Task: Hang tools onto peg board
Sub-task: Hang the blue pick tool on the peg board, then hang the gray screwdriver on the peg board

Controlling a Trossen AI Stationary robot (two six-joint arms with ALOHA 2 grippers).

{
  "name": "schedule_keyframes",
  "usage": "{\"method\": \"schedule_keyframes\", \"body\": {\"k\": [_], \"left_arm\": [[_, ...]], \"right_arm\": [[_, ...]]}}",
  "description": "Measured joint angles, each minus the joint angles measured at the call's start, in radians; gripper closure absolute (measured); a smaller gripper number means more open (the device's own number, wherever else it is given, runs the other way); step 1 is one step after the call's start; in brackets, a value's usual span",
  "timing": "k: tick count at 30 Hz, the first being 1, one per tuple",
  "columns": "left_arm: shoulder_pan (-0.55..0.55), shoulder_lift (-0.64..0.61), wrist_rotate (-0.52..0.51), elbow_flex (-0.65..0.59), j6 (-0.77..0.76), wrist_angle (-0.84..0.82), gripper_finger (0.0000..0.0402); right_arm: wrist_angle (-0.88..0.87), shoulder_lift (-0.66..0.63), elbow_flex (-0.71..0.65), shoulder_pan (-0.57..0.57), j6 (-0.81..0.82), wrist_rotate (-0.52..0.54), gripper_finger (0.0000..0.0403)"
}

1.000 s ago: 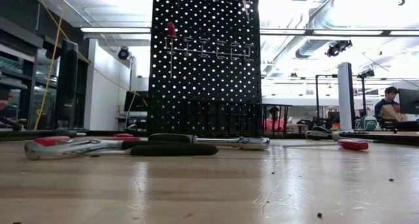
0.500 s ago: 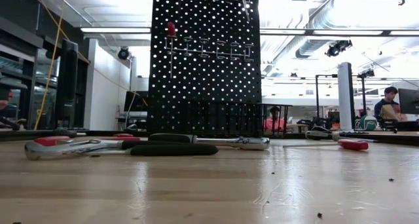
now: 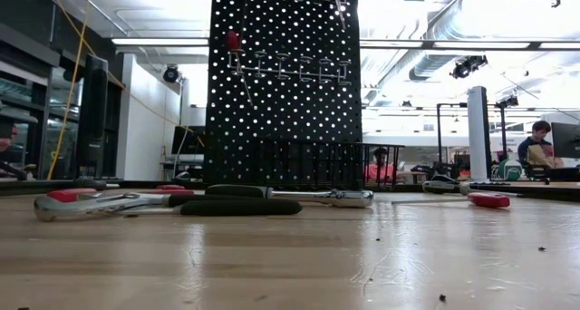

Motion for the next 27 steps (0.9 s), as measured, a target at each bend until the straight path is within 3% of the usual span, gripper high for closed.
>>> {"method": "schedule_keyframes", "body": {"k": [12,27], "left_arm": [[-0.002,-0.003,-0.007,0.000,0.010,0.004,0.0346],[-0.002,-0.087,-0.073,0.000,0.037,0.013,0.0248]], "right_arm": [[0.000,0.000,0.000,0.002,0.000,0.000,0.0178],[0.000,0.000,0.000,0.002,-0.025,0.002,0.0178]]}}
